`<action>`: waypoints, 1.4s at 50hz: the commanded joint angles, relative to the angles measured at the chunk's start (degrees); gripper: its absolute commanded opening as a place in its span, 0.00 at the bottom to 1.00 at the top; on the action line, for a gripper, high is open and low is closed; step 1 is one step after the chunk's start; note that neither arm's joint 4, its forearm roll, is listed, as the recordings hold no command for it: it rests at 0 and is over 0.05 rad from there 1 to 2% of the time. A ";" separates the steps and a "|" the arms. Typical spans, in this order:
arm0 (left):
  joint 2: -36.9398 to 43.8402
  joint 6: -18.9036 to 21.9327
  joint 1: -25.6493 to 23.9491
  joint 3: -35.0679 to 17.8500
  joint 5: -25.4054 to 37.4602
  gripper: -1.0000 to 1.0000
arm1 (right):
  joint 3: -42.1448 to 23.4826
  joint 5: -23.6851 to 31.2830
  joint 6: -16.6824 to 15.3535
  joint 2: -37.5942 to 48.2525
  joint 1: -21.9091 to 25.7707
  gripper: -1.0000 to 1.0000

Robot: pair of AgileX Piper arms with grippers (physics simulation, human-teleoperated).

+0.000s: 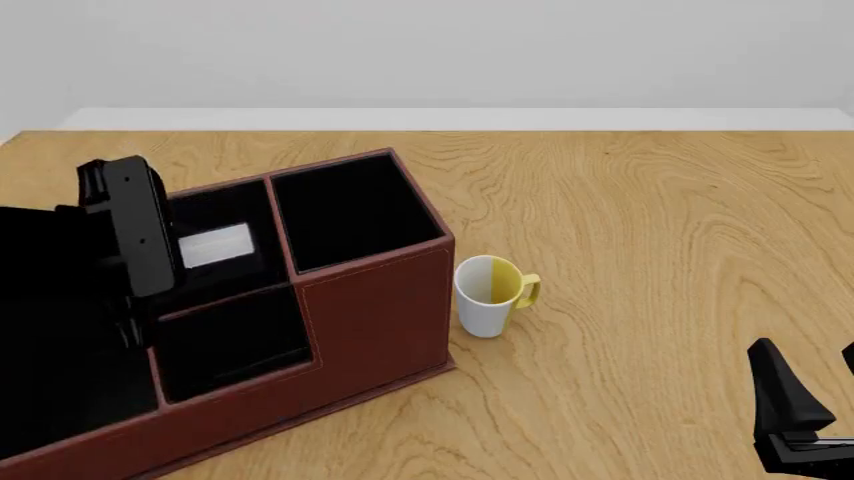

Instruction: Pick up the book and place it in the front compartment of the caddy.

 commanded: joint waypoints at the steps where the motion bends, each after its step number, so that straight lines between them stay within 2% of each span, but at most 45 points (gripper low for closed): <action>1: 0.77 1.66 1.03 1.20 -3.66 0.00 | 0.00 0.00 0.00 -0.01 -0.01 1.00; 25: 5.39 1.29 2.05 4.72 -10.47 0.00 | 0.00 0.01 0.01 -0.02 -0.01 1.00; 42: 12.47 4.98 7.95 5.29 -17.79 0.00 | 0.00 0.00 -0.01 0.00 0.00 1.00; 51: 13.87 5.56 8.68 5.68 -19.45 0.00 | 0.00 0.01 -0.01 -0.02 -0.01 1.00; 56: 13.65 5.07 8.31 5.79 -19.45 0.00 | 0.00 0.00 0.01 0.00 0.00 1.00; 59: 13.01 1.46 6.93 3.22 -17.45 0.00 | 0.00 0.00 -0.01 0.00 0.00 1.00; 60: 12.75 1.46 7.07 2.49 -18.62 1.00 | 0.00 0.01 0.00 -0.02 -0.02 1.00; 61: 11.68 -0.09 5.74 1.74 -16.92 1.00 | 0.00 0.00 0.00 0.01 0.00 1.00; 64: 10.79 -1.33 5.11 0.99 -14.37 1.00 | 0.00 0.00 0.00 0.00 0.00 1.00; 70: 9.45 -0.74 5.44 0.62 -13.57 1.00 | 0.00 0.00 0.00 0.00 -0.01 1.00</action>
